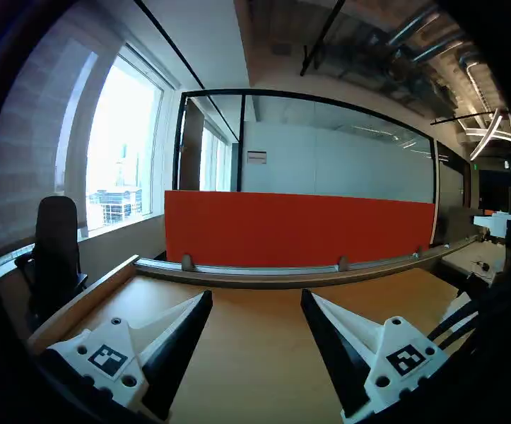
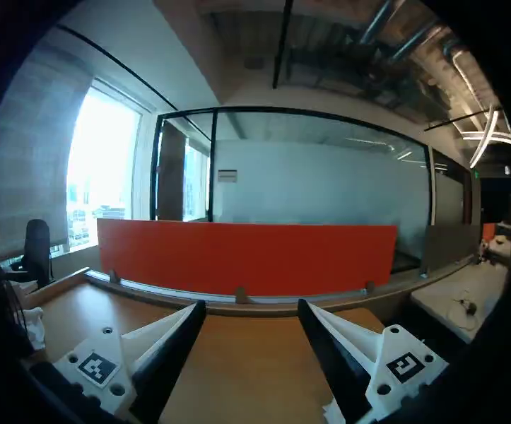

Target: Fold towel

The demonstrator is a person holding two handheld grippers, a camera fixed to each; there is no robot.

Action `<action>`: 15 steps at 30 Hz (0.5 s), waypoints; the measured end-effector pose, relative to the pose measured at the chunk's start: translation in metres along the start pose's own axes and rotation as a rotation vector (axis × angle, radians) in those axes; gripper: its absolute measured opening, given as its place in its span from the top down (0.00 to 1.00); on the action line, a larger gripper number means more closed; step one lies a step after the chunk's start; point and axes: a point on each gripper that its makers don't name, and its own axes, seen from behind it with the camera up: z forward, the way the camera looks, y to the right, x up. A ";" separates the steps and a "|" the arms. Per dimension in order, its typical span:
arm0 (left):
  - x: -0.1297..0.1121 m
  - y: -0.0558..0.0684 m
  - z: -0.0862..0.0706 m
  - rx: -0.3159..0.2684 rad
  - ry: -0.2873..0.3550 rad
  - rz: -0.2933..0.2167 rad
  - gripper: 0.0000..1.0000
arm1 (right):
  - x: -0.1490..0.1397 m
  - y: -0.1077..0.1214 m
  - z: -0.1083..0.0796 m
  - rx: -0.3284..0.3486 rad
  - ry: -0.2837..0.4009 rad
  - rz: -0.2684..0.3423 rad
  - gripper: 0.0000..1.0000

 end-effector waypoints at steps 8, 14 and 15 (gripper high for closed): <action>-0.013 -0.001 -0.003 0.000 0.031 0.011 0.07 | 0.010 -0.008 -0.004 0.003 0.009 -0.009 0.00; -0.039 -0.007 -0.005 0.011 0.036 0.023 0.07 | 0.013 -0.014 -0.004 0.003 0.013 -0.006 0.00; -0.042 -0.008 -0.005 0.012 0.039 0.025 0.07 | 0.014 -0.016 -0.004 0.003 0.016 -0.004 0.00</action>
